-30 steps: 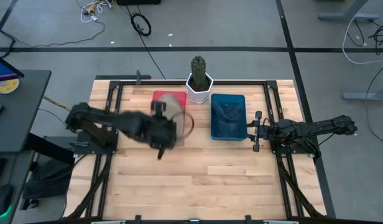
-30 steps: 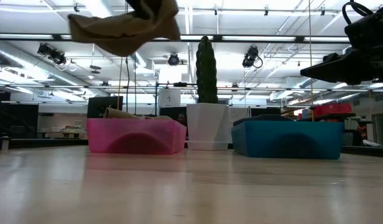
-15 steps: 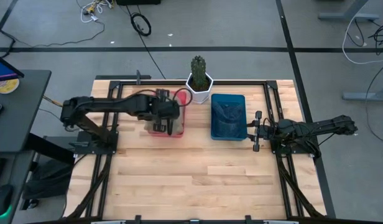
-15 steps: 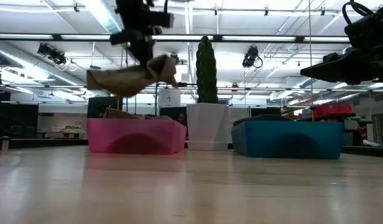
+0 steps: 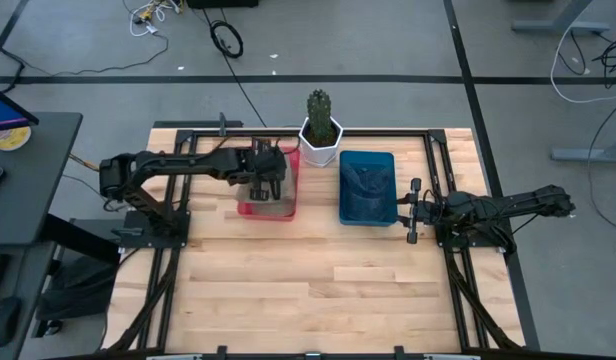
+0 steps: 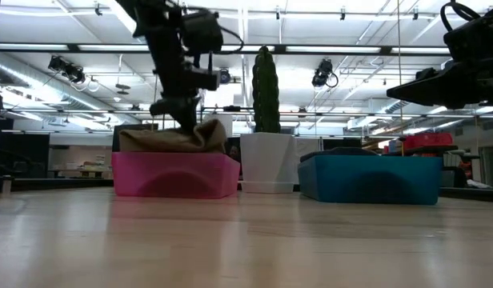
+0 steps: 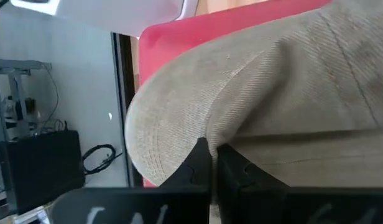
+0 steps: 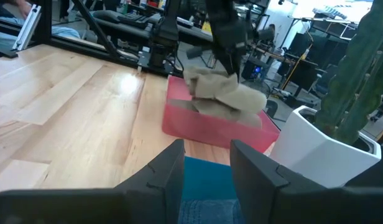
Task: Pick & Place hat
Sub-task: Put the brown cap into the red bin
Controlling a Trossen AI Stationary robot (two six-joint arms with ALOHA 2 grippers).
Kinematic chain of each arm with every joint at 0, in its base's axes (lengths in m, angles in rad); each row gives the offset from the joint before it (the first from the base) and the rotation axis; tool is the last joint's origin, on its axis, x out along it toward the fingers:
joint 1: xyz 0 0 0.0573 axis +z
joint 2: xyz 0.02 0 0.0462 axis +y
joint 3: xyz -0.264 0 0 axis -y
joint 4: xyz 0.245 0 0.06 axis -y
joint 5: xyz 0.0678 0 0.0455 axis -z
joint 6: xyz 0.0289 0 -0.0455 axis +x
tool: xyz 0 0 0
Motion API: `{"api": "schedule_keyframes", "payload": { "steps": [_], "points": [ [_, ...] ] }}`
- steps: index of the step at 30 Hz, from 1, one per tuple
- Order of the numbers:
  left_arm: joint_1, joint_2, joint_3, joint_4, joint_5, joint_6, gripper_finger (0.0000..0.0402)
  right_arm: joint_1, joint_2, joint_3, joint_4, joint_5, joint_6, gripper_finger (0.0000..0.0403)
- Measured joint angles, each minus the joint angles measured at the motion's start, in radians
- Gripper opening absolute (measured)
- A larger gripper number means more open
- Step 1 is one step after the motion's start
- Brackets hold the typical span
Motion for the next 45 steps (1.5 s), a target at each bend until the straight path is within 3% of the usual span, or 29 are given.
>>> {"api": "schedule_keyframes", "payload": {
  "steps": [5, 13, 20, 26, 37, 41, 45],
  "points": [
    [0.067, 0.0, -0.102, 0.192, 0.141, 0.039, 0.0003, 0.0, 0.0, 0.0, 0.0, 0.0, 0.0, 0.0133],
    [0.102, 0.057, -0.221, 0.339, 0.166, 0.053, 0.0004, 0.0, 0.0, 0.0, 0.0, 0.0, 0.0, 0.0132],
    [0.104, 0.093, -0.223, 0.363, 0.17, 0.053, 0.0011, 0.0, 0.0, 0.0, 0.0, 0.0, 0.0, 0.0133],
    [0.098, 0.071, -0.167, 0.279, 0.176, 0.021, 0.0044, 0.0, 0.0, 0.0, 0.0, 0.0, 0.0, 0.0133],
    [0.047, 0.056, 0.034, 0.014, 0.132, -0.058, 0.0174, 0.0, 0.0, 0.0, 0.0, 0.0, 0.0, 0.0133],
    [0.025, 0.055, 0.116, -0.115, 0.11, -0.119, 0.018, 0.0, 0.0, 0.0, 0.0, 0.0, 0.0, 0.0133],
    [0.006, 0.054, 0.173, -0.298, 0.098, -0.193, 0.0145, 0.0, 0.0, 0.0, 0.0, 0.0, 0.0, 0.0133]
  ]
}}
